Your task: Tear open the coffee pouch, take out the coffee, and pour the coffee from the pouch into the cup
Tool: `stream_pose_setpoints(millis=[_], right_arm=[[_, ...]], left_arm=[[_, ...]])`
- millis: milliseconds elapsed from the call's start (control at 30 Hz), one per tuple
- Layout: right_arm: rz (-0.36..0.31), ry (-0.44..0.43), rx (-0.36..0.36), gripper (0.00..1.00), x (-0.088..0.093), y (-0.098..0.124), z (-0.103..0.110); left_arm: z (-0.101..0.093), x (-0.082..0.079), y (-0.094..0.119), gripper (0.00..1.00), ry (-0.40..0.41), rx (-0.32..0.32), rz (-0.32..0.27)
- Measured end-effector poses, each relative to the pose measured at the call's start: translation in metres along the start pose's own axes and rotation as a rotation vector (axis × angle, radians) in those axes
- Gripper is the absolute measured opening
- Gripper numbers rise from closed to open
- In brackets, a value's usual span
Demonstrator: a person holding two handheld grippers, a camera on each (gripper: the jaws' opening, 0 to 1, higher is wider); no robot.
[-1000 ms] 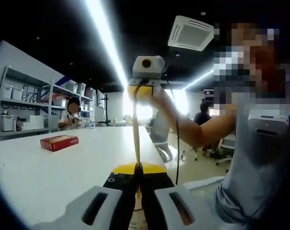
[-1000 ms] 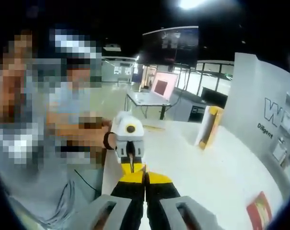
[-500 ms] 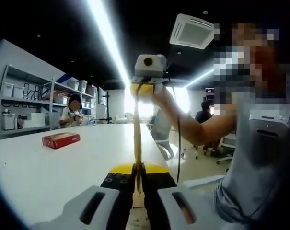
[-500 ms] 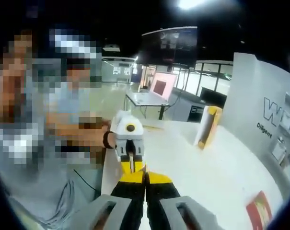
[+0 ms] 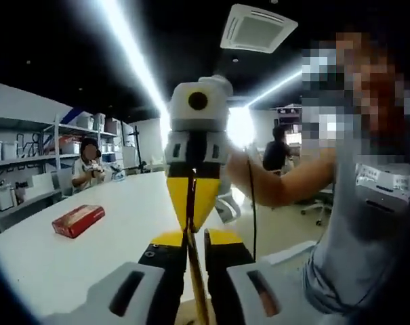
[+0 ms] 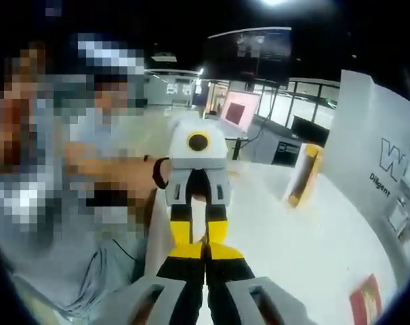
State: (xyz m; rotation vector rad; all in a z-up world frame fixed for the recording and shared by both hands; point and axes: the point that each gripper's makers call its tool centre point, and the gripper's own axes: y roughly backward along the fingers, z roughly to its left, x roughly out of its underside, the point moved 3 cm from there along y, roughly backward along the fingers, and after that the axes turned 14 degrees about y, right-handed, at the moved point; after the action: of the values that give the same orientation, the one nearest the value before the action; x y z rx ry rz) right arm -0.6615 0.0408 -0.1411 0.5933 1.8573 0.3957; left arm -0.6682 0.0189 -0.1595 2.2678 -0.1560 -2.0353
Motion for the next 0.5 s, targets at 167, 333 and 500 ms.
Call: stream_pose_setpoints(millis=[167, 333, 500], right_arm=[[0.008, 0.005, 0.001, 0.00, 0.001, 0.001, -0.001], [0.015, 0.012, -0.005, 0.00, 0.000, 0.002, 0.002], [0.010, 0.005, -0.006, 0.00, 0.001, 0.003, 0.001]], left_arm=[[-0.004, 0.008, -0.001, 0.05, -0.010, -0.007, -0.002], [-0.004, 0.013, 0.003, 0.04, 0.000, -0.001, -0.051], [-0.001, 0.023, 0.007, 0.05, 0.016, -0.010, -0.054]])
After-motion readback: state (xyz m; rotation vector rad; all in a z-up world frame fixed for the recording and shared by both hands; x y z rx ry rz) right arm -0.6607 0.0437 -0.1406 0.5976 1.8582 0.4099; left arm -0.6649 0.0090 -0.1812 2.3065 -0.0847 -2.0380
